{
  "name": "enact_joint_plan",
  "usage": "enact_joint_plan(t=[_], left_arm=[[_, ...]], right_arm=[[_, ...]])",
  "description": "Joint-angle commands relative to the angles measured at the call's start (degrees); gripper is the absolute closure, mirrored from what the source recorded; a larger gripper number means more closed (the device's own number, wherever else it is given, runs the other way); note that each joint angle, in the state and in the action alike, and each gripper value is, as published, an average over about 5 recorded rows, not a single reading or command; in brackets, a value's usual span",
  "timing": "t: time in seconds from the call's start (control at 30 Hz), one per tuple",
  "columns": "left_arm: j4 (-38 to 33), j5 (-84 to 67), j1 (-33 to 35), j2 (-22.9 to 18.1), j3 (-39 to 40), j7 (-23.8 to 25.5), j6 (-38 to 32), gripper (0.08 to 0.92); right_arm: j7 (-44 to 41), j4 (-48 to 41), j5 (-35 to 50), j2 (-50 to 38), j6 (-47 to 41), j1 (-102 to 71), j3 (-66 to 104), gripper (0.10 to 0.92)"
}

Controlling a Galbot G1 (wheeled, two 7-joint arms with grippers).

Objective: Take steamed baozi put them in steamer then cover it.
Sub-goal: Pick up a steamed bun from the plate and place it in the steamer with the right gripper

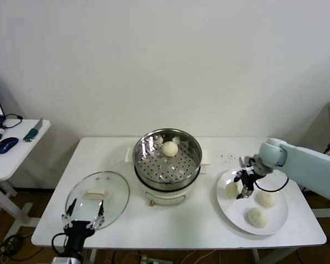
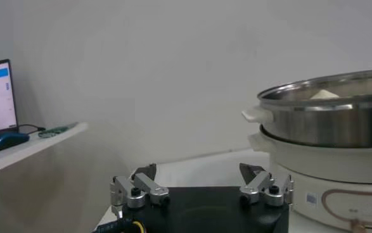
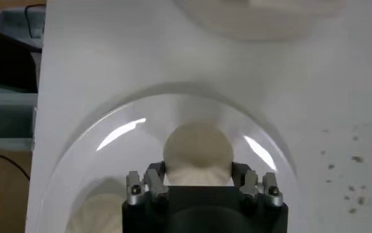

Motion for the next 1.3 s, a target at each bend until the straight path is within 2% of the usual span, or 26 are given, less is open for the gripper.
enact_joint_plan(t=[0.03,0.33,0.6,0.97,1.3], left_arm=[[-0.47,-0.55,-0.55,-0.04,0.61,-0.24,0.25,0.177],[-0.95,-0.29,-0.89,0.48,1.95,-0.06,0.48,0.177],[-1.20,-0.01,0.14,0.92,2.40,0.10,0.00,0.177],[-1.58,-0.43,1.00,1.27,1.80,0.30,-0.54,0.177],[-1.31,-0.78,1.76,1.41,0.74,0.23,-1.05,0.177]], right_arm=[[-2.35,-2.49,12.12,3.76,0.44,24.02,-13.55,0.353],[-3.83,-5.80,23.35,14.00,0.03,35.30,-19.11,0.347],[-0.89,-5.63,28.98,24.75,-2.58,33.68,-17.50,0.347],[4.57,-7.97,28.92,36.42,-4.86,24.24,-14.90,0.347],[5.40,-11.46,26.61,41.75,-5.08,16.88,-15.09,0.347]])
